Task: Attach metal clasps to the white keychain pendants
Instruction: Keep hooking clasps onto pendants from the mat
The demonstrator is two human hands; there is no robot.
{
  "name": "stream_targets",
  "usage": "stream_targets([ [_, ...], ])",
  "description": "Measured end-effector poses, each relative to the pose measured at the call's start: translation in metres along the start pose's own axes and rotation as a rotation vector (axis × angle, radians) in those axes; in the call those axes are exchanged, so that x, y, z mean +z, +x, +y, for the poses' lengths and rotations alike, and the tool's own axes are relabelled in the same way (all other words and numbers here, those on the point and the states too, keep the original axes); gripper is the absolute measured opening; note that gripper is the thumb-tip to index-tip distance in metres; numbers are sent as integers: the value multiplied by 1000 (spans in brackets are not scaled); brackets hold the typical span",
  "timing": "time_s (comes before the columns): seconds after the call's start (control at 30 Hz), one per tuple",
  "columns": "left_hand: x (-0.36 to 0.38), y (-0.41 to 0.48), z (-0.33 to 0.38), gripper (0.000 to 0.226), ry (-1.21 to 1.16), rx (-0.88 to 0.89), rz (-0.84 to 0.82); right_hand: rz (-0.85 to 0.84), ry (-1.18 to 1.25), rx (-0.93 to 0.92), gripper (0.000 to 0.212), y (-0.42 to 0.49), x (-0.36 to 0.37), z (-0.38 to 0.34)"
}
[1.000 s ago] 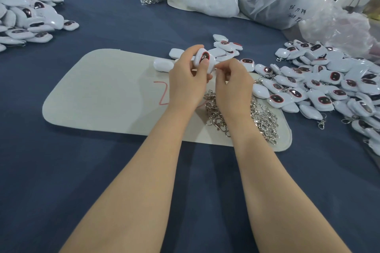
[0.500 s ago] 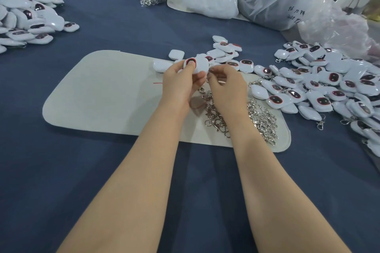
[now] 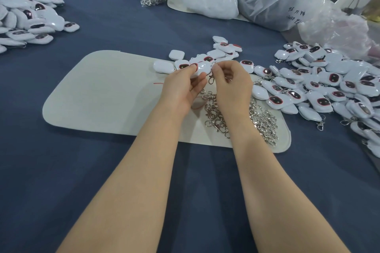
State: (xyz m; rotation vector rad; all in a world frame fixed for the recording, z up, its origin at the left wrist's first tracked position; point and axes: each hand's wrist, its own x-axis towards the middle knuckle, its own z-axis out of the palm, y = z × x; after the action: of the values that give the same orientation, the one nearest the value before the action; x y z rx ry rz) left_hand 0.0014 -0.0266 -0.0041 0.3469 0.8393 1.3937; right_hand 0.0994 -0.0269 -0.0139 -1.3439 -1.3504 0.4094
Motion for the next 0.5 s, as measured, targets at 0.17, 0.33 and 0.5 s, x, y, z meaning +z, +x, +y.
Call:
stream_targets([
  [0.17,2,-1,0,6,122,131,34,-33,-175,-125,8,-1,-3,0],
  [0.33,2,-2,-7,6,589,503,37,-85,-307,-146,11,2,-4,4],
  [0.5,0,-2,-13,14,869,763,-81,-105,-343,-165,13,2,-7,7],
])
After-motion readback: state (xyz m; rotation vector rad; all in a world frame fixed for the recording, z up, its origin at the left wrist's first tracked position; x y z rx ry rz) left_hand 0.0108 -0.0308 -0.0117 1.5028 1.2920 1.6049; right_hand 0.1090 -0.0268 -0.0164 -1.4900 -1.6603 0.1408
